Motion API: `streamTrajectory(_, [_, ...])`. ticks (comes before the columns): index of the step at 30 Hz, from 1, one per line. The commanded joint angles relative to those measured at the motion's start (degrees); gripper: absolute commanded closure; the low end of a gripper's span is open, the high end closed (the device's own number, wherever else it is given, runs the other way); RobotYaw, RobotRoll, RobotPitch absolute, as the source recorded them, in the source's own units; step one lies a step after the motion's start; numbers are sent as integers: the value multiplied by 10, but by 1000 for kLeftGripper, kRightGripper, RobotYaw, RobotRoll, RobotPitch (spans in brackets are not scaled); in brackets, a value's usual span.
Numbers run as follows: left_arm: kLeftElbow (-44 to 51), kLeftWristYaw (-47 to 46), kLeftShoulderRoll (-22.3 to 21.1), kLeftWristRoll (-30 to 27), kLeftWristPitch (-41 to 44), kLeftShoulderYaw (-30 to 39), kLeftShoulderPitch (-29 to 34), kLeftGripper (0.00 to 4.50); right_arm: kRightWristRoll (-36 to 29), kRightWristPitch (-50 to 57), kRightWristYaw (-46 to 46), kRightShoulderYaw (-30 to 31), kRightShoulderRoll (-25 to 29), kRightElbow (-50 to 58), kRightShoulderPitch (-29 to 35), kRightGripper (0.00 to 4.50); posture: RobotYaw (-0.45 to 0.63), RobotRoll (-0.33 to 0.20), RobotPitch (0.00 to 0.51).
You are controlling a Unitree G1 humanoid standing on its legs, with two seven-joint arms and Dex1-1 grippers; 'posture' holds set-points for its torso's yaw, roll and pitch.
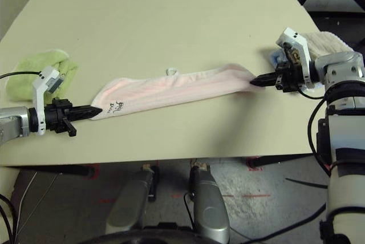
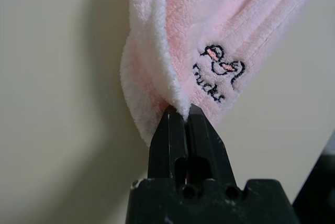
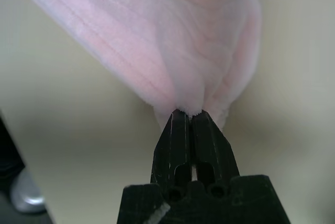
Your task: Fold the towel and set it aside.
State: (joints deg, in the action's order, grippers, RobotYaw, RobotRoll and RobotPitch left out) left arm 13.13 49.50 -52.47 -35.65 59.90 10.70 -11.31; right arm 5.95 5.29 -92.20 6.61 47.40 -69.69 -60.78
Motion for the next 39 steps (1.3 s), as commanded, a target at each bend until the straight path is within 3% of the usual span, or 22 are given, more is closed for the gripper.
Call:
streamTrajectory(1, [7,-5,-16,3,10,7,19,4489,-1,9,-3,21,20,10,14,4425,167,0,190])
streamTrajectory(2, [8,-6,-17,3,10,7,20,4489,-3,10,-3,23,20,12,15,4425,167,0,190])
streamTrajectory(4, [8,-16,-15,9,3,7,19,4500,2,10,8,18,18,14,15,3925,167,0,190])
streamTrajectory(6, [9,-21,-16,16,-8,8,17,4040,0,12,14,10,20,16,9,3355,169,0,191])
streamTrajectory(15, [45,17,-64,-1,-42,57,42,802,-35,76,-3,-30,73,25,-28,36,168,0,196])
streamTrajectory(17, [57,24,-62,-8,-50,66,42,56,-47,93,-3,-33,81,26,-21,0,166,0,197])
streamTrajectory(18, [62,27,-60,-10,-59,71,40,21,-52,108,-3,-34,84,27,-15,0,165,0,200])
streamTrajectory(26, [115,53,-3,-51,-154,95,19,21,-110,295,-3,-52,96,81,47,0,158,0,209])
streamTrajectory(33, [147,58,10,-58,-177,61,13,21,-164,470,10,-68,92,208,149,0,149,0,211])
streamTrajectory(39, [163,59,17,-72,-178,44,15,21,-214,554,68,-94,76,303,220,0,135,0,211])
